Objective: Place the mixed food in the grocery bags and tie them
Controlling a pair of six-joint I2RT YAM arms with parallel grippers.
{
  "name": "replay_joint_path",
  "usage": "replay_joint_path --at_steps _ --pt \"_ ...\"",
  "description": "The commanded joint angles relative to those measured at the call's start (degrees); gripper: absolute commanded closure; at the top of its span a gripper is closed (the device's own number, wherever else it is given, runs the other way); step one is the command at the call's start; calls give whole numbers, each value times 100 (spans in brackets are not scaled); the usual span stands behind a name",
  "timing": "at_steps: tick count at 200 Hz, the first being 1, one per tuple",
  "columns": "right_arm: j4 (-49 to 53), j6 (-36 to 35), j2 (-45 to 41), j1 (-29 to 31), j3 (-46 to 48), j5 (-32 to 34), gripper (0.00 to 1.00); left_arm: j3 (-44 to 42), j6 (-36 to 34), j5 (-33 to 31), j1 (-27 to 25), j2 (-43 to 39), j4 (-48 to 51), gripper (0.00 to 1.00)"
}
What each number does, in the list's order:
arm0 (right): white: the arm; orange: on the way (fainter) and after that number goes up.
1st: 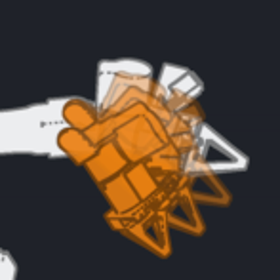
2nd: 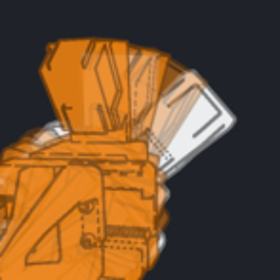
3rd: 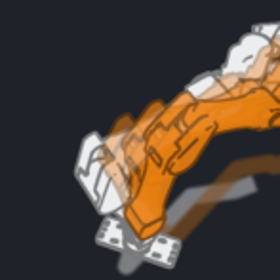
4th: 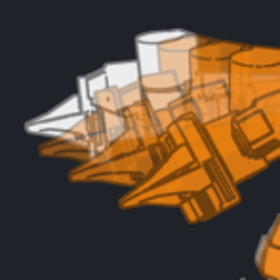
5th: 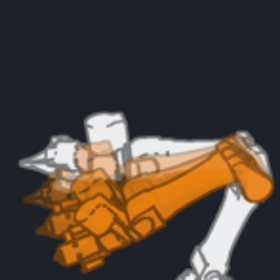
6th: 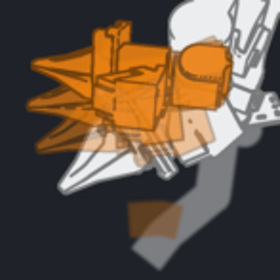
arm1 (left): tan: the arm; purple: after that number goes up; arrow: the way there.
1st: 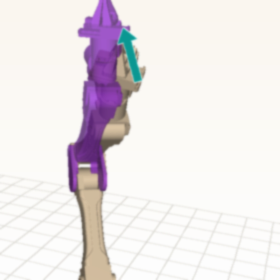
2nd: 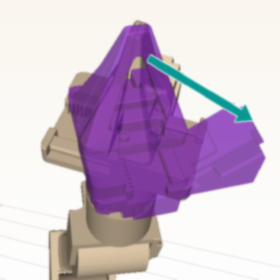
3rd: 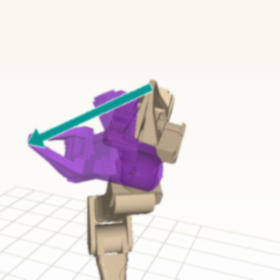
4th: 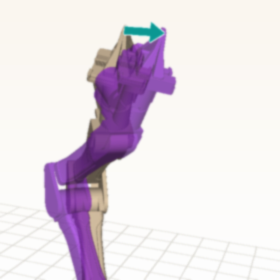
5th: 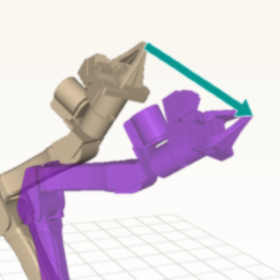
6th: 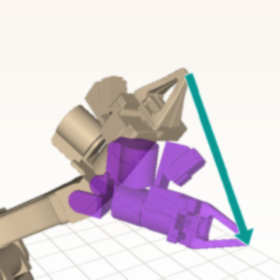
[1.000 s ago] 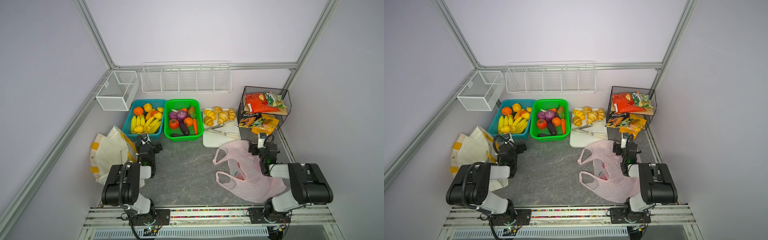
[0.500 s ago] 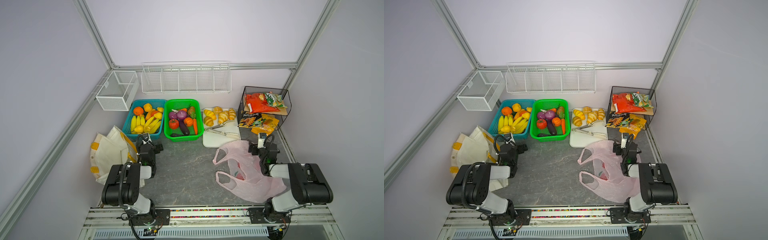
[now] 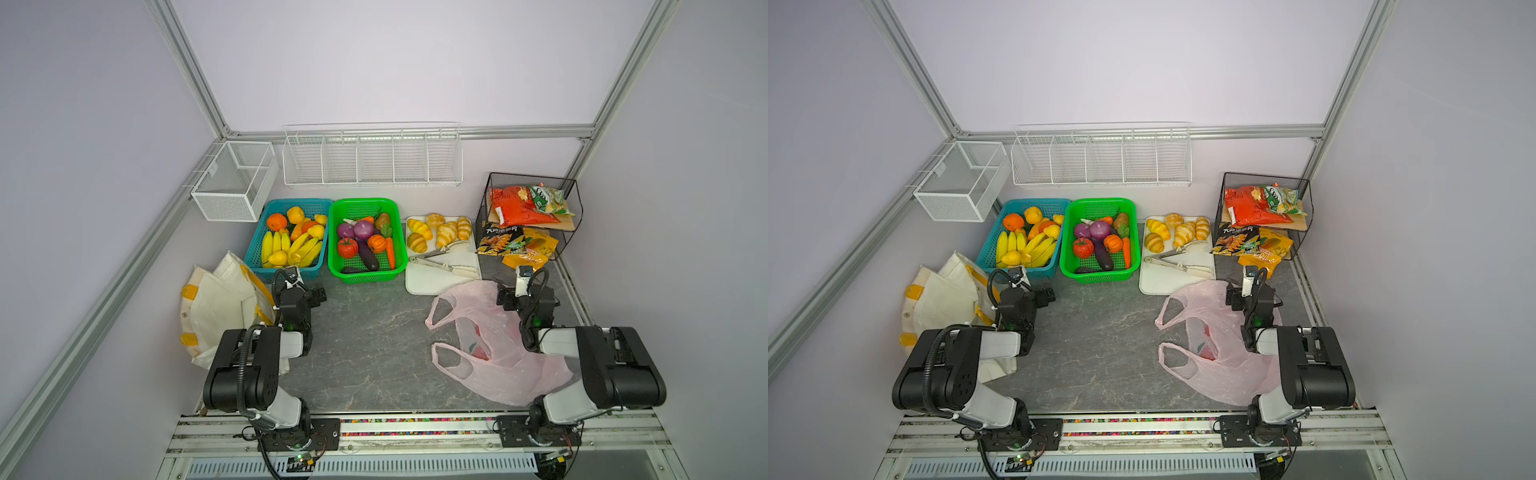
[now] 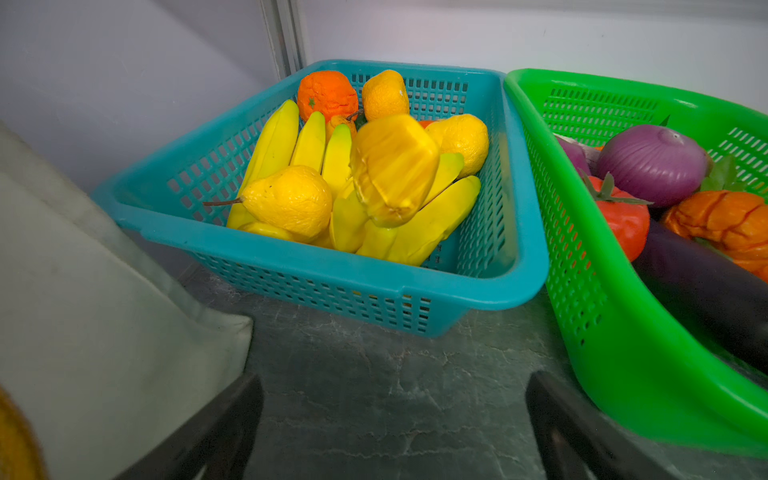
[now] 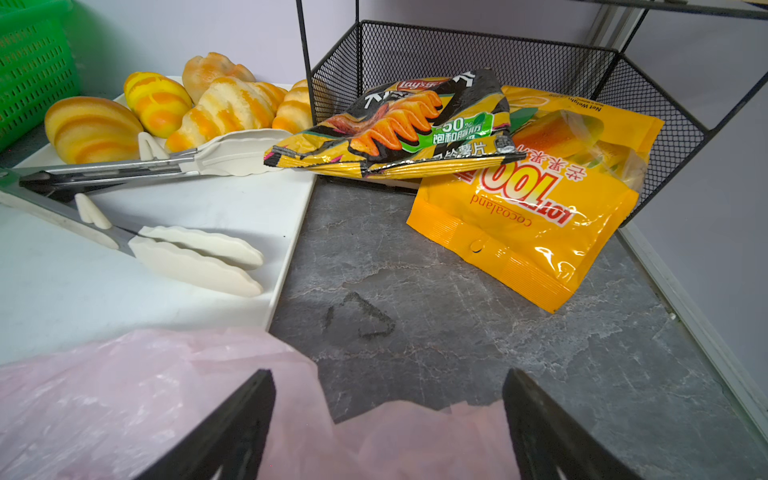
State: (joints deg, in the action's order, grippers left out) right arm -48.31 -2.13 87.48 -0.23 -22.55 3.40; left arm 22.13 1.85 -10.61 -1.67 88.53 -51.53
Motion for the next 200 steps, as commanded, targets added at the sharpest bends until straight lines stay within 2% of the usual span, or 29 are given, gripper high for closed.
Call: replay_joint_path --at_steps 1,109,122,141,167,200 --pt "-140 -7 23 9 57 11 11 38 -76 28 -21 25 2 0" --pt "-147 2 25 4 57 4 11 38 -70 37 -17 24 3 0" --pt "-161 -16 2 14 74 31 11 12 -189 315 -17 -79 18 0" --pt "184 -167 -337 191 23 260 12 130 -531 655 -187 -633 722 1" --pt "1789 -12 -1232 411 -426 868 12 766 -1087 1072 -671 -1348 2495 0" --pt "2672 840 -2408 543 -595 927 11 1382 -221 2029 -1011 -1681 3405 1"
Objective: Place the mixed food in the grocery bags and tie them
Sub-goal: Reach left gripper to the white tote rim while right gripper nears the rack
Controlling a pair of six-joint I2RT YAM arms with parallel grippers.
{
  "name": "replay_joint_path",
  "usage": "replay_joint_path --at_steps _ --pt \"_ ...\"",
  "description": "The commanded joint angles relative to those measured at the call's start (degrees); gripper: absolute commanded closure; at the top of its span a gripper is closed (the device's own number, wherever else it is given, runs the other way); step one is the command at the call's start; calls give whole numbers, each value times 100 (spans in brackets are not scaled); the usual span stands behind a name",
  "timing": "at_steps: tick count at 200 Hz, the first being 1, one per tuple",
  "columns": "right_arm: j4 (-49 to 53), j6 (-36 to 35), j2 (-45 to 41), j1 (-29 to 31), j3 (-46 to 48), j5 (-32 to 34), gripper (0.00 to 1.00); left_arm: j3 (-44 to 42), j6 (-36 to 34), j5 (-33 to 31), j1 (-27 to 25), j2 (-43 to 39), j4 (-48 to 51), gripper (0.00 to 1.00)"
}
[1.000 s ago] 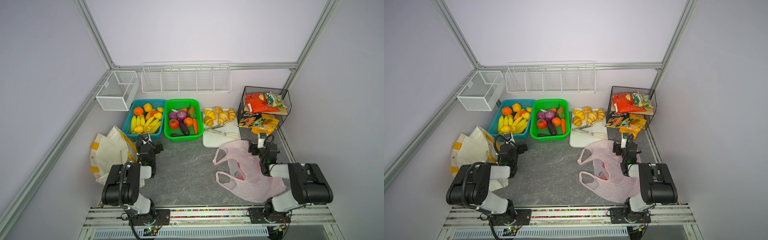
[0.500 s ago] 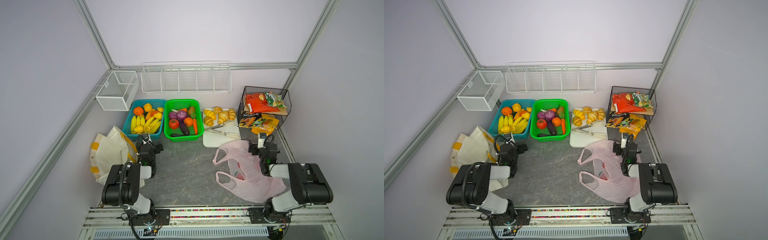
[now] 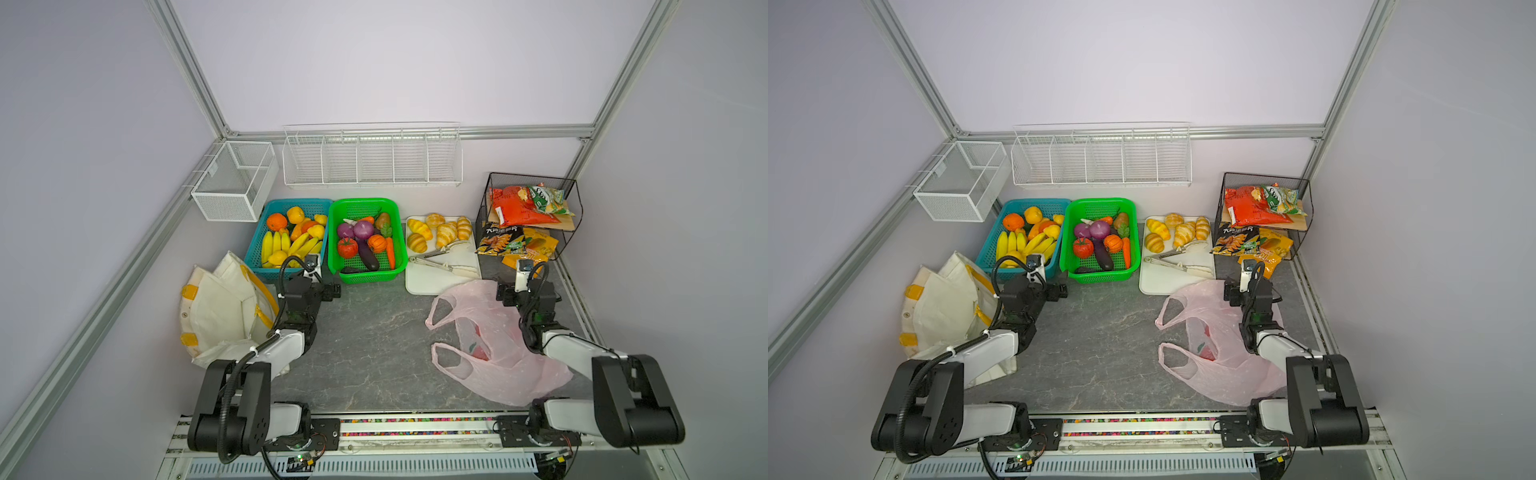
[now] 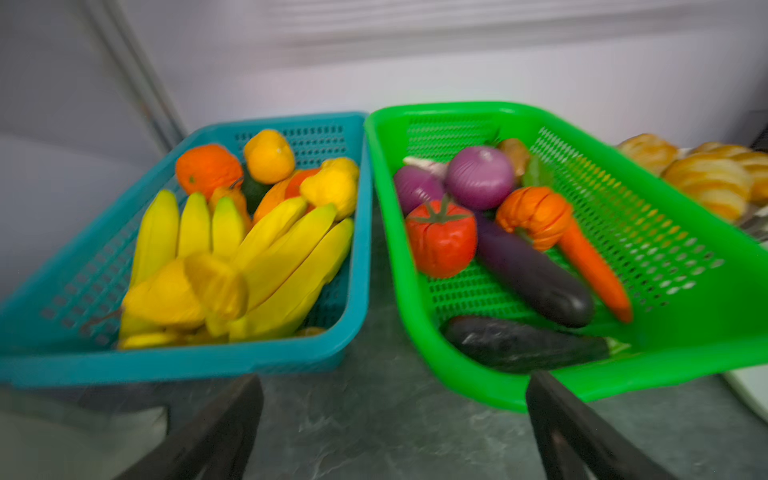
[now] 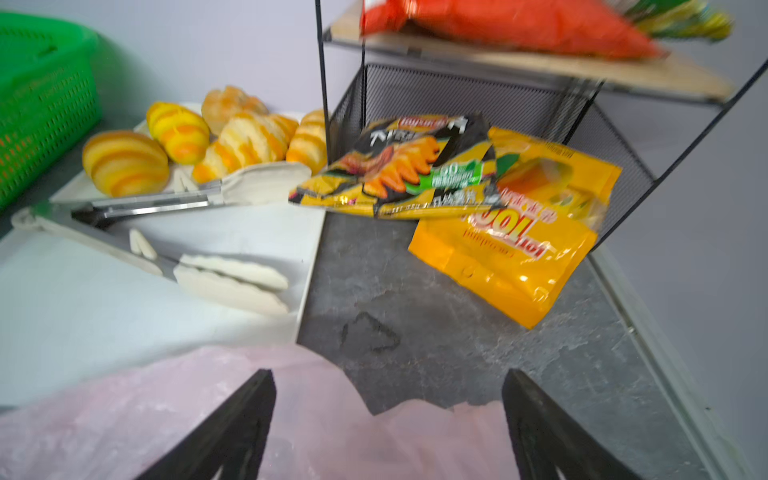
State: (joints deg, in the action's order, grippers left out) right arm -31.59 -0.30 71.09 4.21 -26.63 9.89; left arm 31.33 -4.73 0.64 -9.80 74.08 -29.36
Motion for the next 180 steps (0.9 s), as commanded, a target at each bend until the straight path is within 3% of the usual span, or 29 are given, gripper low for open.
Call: replay_joint_path --at_steps 1,23,44,61,80,109,142,164,180 --pt "1034 695 -806 103 -198 268 11 488 464 912 -220 -254 1223 0" --pt "2122 1411 -1294 327 -697 -72 7 1203 1481 454 -643 -587 2486 1" --pt "3335 1529 -1246 715 -1518 -421 5 2028 2514 -75 -751 -1020 4153 4" --pt "3884 1413 -1081 1313 -1966 -556 5 2416 2530 -442 -749 -1453 5200 4" --pt "4029 1348 -885 1811 -2126 -884 4 2941 2374 -1332 -689 -1703 6500 3" --pt "3950 1284 -525 2431 -2118 -1119 4 3474 2627 -1451 232 -1817 7923 5" --pt "3806 1112 -103 2708 -2049 -1231 4 3624 2433 -2482 670 -2139 8359 4" --pt "3776 1177 34 2706 -2016 -1325 4 3576 2342 -2011 1598 -1884 8539 3" --pt "3688 1245 11 2707 -1951 -1371 5 3458 2310 -1934 1870 -1709 8423 5"
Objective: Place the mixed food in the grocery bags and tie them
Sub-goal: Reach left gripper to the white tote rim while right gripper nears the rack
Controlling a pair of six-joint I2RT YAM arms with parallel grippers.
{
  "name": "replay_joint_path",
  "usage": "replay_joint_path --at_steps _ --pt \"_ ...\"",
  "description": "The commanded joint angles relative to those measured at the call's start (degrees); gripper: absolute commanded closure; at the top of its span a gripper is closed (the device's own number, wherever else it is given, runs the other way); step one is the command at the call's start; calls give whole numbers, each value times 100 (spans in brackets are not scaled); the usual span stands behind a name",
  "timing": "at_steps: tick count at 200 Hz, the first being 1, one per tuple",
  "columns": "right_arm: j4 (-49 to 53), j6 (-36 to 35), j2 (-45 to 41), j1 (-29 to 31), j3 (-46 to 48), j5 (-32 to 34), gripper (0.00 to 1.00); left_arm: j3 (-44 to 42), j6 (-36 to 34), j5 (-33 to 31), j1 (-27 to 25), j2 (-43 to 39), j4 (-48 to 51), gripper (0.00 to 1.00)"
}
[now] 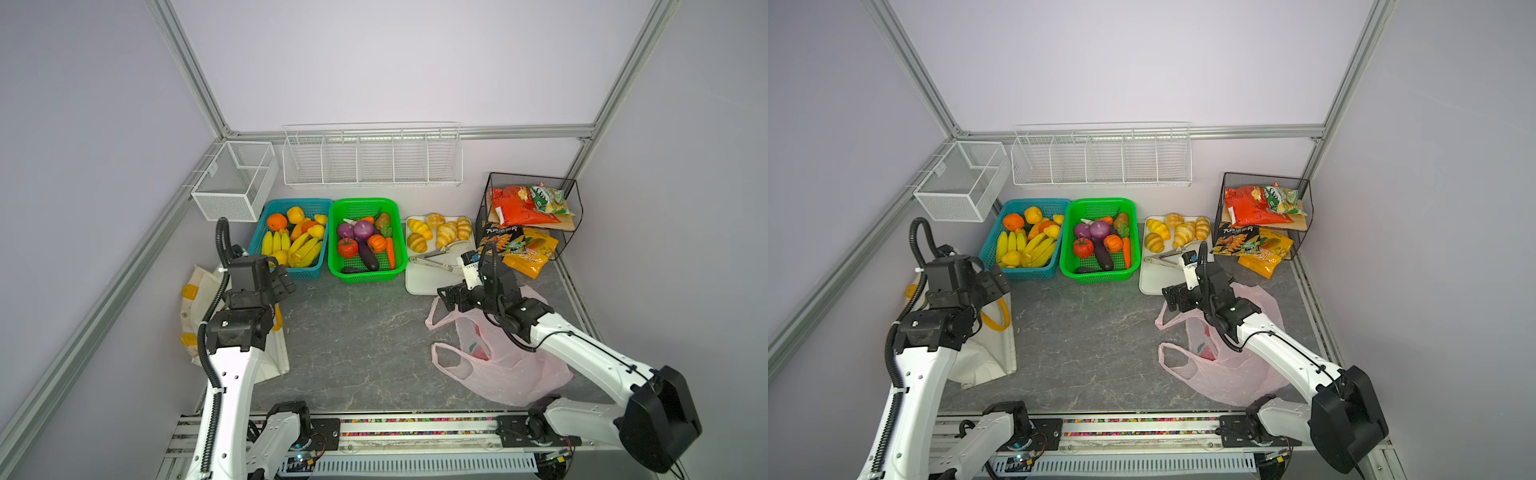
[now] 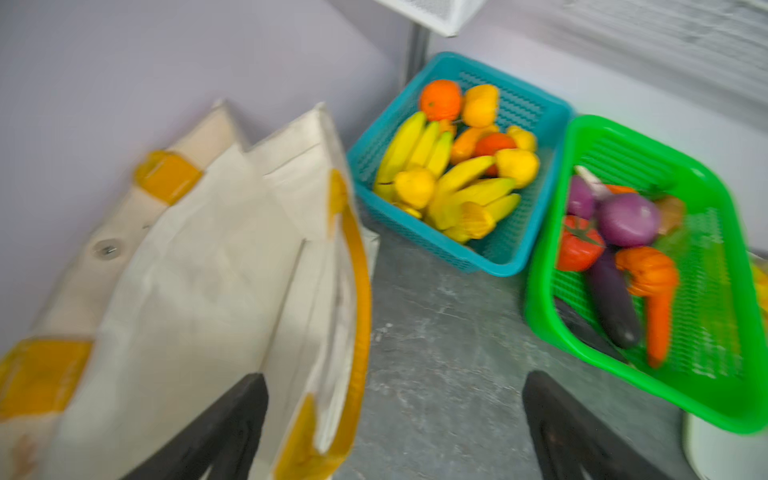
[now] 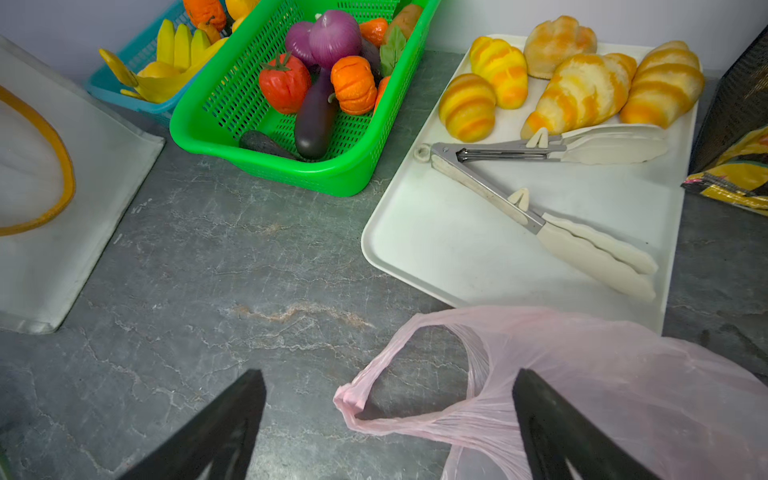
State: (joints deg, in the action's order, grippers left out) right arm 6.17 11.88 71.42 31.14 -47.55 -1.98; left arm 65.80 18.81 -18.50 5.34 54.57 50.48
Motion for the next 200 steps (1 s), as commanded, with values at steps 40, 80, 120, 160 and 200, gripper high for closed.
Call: replay_joint_path --at_steps 40,80,120,160,200 --pt "-92 96 -144 15 187 -264 6 -197 -64 -9 498 967 46 37" --pt "-4 29 -345 9 220 -60 8 -224 -272 -2 498 1196 -55 74" --pt "244 104 -412 2 103 314 11 -246 -20 1248 120 768 589 96" --pt "327 99 -627 -71 -14 719 12 -573 1386 1138 -1739 -126 891 100" --pt "892 186 -603 -341 -611 755 12 -735 2751 888 -3881 -292 411 100"
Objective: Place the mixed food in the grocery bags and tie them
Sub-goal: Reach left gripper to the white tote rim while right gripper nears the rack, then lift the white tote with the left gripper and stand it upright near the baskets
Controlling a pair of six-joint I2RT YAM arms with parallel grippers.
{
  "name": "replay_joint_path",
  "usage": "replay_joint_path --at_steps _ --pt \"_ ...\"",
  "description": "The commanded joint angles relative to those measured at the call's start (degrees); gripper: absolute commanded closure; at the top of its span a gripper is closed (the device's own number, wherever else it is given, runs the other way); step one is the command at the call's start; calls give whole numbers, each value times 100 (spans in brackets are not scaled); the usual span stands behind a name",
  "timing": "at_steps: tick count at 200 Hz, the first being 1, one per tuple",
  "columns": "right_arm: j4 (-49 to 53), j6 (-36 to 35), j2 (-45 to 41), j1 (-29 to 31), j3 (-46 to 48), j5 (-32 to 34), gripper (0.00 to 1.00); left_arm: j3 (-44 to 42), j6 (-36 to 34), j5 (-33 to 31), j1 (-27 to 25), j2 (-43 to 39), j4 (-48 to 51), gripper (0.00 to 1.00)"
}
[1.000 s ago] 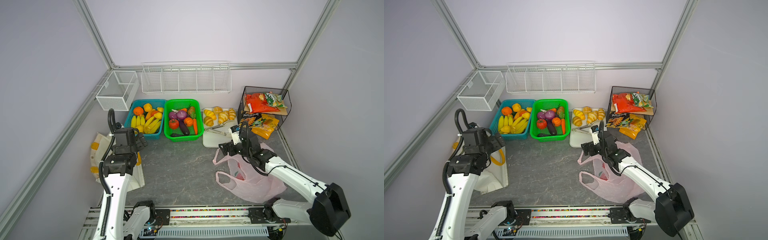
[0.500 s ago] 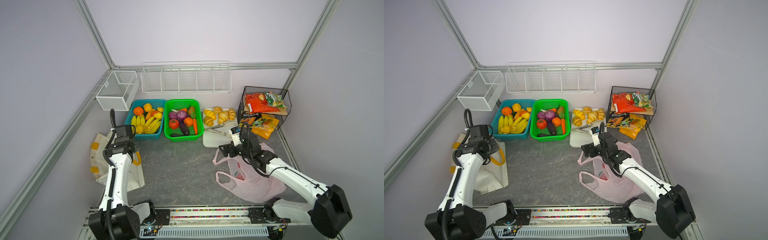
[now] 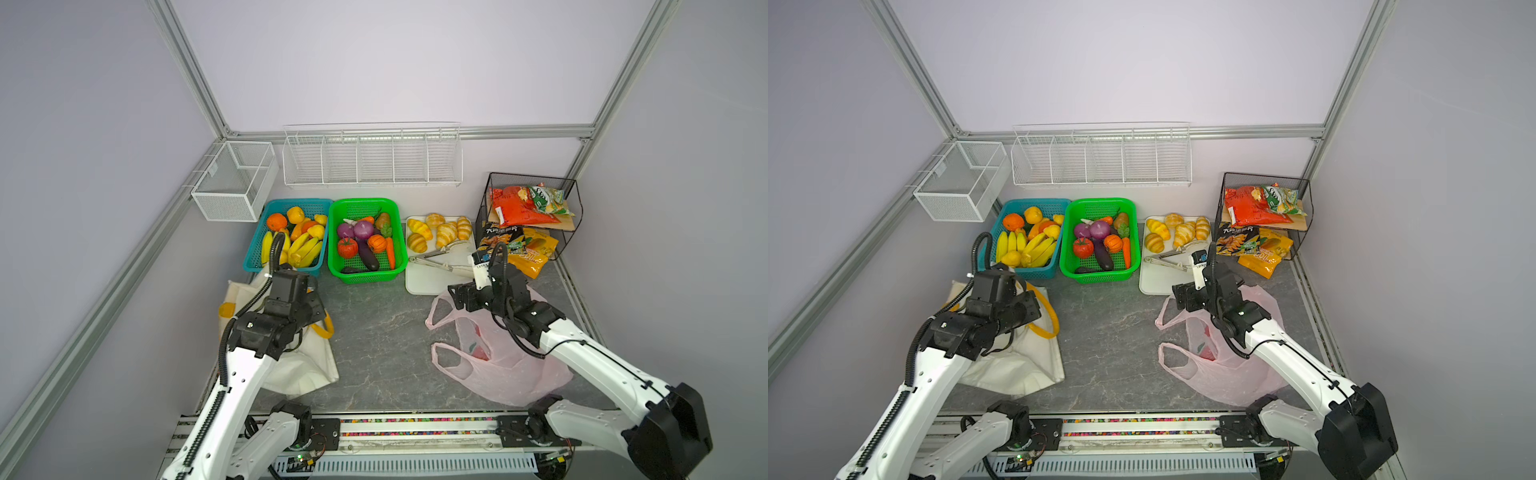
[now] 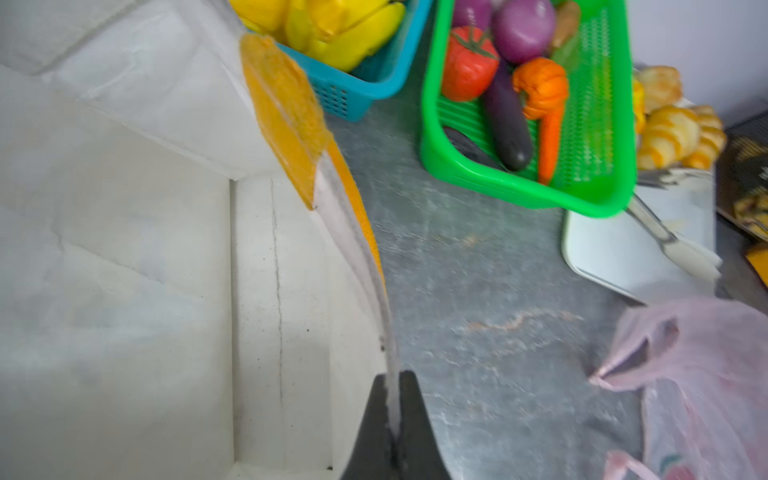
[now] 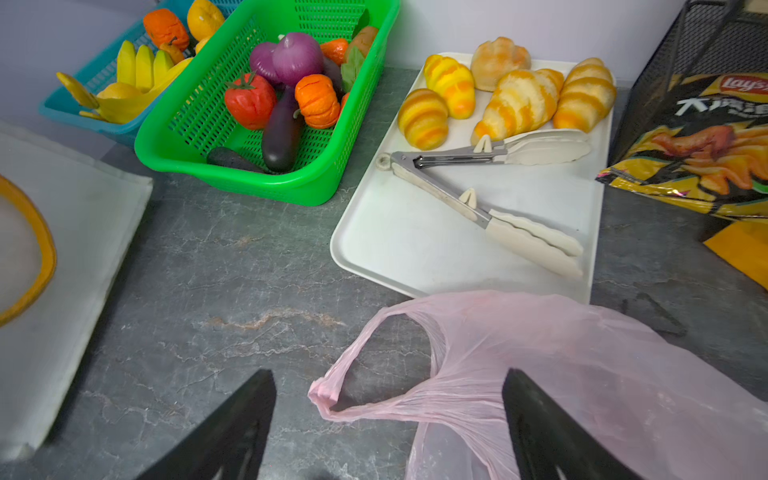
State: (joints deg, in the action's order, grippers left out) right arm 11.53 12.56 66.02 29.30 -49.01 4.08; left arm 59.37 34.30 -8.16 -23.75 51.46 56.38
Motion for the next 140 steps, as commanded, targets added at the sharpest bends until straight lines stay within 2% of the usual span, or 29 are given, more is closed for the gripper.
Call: replay_joint_path --at_steps 1,24,45,83,108,126,140 --pt "371 126 -59 -168 -480 143 12 -93 1228 -153 -1012 29 -206 100" --pt "674 233 46 -401 -761 119 12 40 1457 -162 -1907 543 -839 100" --pt "819 253 95 -635 -914 90 12 385 1340 -118 -2441 1251 -1444 100" --pt "1041 202 52 -924 -1092 165 11 1487 668 125 -2870 2648 -1955 100" --pt "1207 127 -14 -1047 -1146 336 11 2123 413 557 -2993 3402 -2160 100" --pt "1323 136 -68 -1179 -1148 451 11 2459 245 744 -3168 3727 -2253 89" --pt "1352 180 -132 -1248 -1139 495 11 2593 109 954 -3198 3828 -2267 73"
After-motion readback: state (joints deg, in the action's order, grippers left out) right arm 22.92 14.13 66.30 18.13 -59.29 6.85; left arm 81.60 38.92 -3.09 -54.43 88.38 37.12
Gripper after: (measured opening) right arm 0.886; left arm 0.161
